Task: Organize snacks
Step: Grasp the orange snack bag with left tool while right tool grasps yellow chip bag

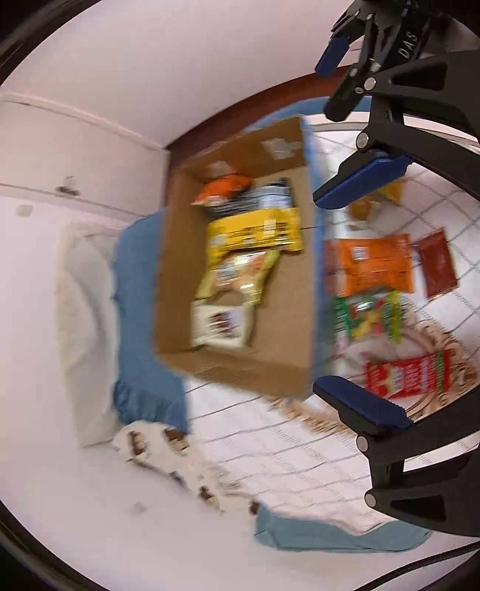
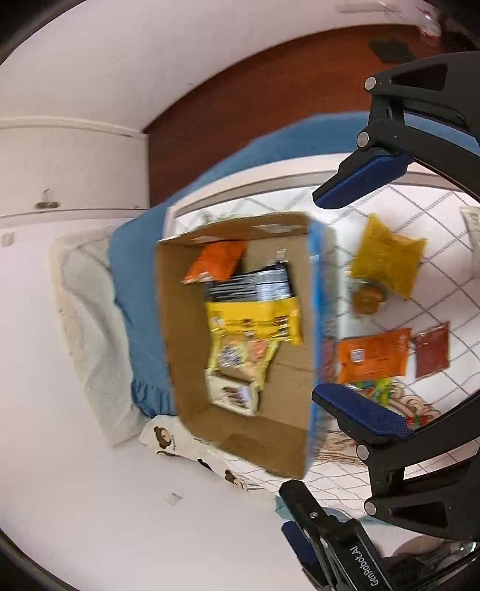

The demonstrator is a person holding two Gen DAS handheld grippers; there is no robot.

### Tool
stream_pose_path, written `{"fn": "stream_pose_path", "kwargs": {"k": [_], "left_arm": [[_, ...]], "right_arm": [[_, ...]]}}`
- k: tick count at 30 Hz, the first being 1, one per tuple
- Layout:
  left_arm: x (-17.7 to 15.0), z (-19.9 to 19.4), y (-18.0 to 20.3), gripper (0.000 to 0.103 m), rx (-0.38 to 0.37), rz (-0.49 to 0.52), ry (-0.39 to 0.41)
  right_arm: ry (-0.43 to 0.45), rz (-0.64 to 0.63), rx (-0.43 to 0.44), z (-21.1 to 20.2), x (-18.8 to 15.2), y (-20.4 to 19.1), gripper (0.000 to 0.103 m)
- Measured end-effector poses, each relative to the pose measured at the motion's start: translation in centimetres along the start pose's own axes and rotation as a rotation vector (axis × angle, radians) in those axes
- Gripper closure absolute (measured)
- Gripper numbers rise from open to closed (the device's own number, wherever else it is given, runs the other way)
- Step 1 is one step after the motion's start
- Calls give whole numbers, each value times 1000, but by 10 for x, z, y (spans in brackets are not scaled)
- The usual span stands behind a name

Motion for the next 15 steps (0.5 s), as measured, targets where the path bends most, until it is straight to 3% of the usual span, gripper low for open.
{"fn": "stream_pose_path", "kwargs": {"k": [6, 8, 11, 15], "left_arm": [[-47, 87, 20, 10, -32, 28, -272], [-58, 116, 25, 10, -28, 25, -341], [-68, 147, 32, 11, -21, 25, -412], [-72, 174, 39, 11, 17, 53, -447]], "right_arm": [[-119, 118, 43, 54, -46, 42, 9], [-144, 134, 36, 68, -55, 52, 34], [-187, 163, 44, 90, -67, 65, 37], [-217, 190, 51, 113, -75, 71, 36]]}}
Point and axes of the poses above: each gripper's, at about its wrist camera, not at the fingertips, and z roughly the way its jaws point, y to its right, x to its top, the point moved 4 cm from there along z, roughly the way its jaws point, and after that the axes turned 2 degrees about -y, right-handed, at the moved point
